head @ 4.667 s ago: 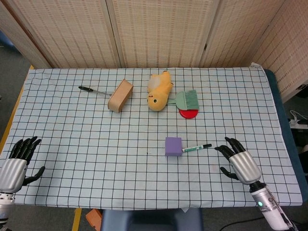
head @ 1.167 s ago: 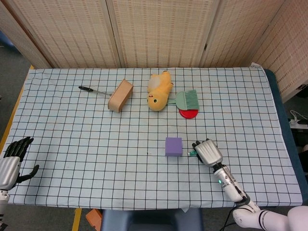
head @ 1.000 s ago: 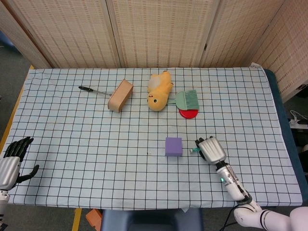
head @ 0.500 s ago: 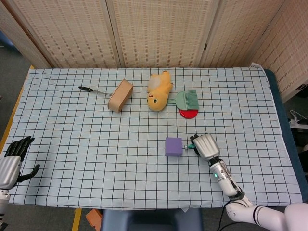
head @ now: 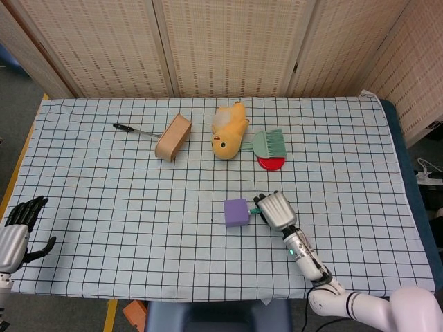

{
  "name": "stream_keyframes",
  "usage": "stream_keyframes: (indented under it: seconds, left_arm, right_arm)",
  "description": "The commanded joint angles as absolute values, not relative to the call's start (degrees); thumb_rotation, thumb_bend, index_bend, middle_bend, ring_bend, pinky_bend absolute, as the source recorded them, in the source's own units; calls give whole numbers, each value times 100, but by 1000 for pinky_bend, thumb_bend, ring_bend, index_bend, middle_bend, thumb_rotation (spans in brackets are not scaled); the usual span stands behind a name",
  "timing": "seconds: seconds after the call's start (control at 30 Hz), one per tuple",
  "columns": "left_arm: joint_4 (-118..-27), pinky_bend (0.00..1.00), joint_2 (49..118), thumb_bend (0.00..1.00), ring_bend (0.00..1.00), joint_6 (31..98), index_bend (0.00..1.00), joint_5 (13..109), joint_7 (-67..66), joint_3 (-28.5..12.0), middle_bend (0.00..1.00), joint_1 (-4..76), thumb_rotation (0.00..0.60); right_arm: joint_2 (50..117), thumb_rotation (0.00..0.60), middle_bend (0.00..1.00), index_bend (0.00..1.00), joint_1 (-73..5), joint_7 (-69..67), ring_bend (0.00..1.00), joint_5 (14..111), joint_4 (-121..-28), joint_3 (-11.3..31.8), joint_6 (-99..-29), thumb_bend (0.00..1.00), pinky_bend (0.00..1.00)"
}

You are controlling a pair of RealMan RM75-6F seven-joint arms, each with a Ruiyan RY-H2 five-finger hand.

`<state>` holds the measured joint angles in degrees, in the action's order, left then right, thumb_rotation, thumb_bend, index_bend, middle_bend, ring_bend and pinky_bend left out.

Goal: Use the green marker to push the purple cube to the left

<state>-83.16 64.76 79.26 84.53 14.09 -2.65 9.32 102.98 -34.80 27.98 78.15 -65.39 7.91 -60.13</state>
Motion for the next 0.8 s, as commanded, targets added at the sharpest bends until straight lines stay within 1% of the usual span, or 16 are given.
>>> stream_keyframes:
  seconds: [0.03,0.37,0.8]
  left_arm:
    - [-8320,40,6474,369,0,7931,0,8460,1413,-263,0,930,600]
    - [-8320,40,6441,369,0,7950,0,8482,1491,-251,0,915,600]
    - [-8309,40,6420,368,0,7970,0,8489,1560,-250,0,900,600]
  right_arm:
    - [10505,600,899,1000,-3639,2921,676,7755,-6456,887,-5917,433,616]
    - [11082,600,899,1000,-4057,2953,676,7768,-6213,1044,-5765,432,616]
    - [11566,600,899,1000,-4519,3044,676,7676,-6113,1222,-5522,433,616]
